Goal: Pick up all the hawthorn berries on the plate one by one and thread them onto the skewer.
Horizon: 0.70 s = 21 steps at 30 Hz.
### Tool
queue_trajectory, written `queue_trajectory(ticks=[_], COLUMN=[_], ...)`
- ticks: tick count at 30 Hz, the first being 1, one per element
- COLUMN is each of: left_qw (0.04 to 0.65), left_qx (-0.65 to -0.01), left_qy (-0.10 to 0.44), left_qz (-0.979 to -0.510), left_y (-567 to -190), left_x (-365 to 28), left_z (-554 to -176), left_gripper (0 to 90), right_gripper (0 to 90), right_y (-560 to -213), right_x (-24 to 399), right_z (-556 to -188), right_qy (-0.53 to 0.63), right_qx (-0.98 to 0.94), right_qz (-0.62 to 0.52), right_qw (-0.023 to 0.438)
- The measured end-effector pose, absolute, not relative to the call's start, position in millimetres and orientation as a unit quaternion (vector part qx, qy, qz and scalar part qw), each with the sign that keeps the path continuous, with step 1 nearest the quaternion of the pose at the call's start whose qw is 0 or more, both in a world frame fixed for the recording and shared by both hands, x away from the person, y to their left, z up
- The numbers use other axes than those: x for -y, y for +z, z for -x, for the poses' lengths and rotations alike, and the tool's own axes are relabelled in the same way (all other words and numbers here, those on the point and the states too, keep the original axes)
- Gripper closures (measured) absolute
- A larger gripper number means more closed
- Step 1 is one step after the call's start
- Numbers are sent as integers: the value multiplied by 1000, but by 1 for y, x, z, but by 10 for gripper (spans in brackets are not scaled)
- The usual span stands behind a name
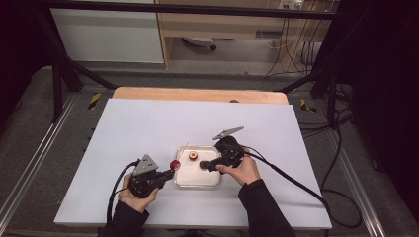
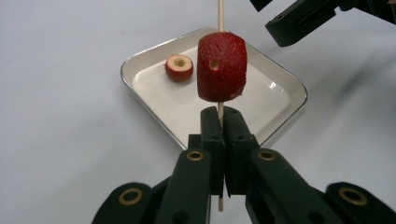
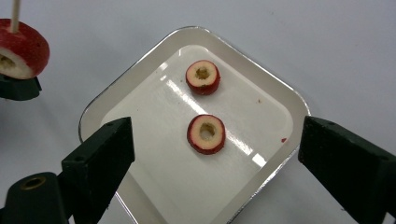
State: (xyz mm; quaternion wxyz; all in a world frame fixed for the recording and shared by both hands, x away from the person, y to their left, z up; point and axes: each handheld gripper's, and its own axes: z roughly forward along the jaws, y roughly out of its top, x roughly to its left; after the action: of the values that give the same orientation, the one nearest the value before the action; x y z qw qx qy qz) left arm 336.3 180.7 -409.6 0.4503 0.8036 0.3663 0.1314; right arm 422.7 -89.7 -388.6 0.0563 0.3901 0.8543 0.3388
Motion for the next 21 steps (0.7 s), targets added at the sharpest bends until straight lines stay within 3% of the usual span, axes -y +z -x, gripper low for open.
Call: queue_trajectory(ticks=[21], left_qw=[452], left_qx=[-365], left_qy=[129], left_qz=[-804], left_y=[-410], left_x=[-181], left_z=[-336], left_gripper=[882], right_gripper=[433], right_y=[-416], right_x=[61], right_z=[-454], right_qy=[249], right_qx=[-851], right_qz=[-462], right_qw=[-22])
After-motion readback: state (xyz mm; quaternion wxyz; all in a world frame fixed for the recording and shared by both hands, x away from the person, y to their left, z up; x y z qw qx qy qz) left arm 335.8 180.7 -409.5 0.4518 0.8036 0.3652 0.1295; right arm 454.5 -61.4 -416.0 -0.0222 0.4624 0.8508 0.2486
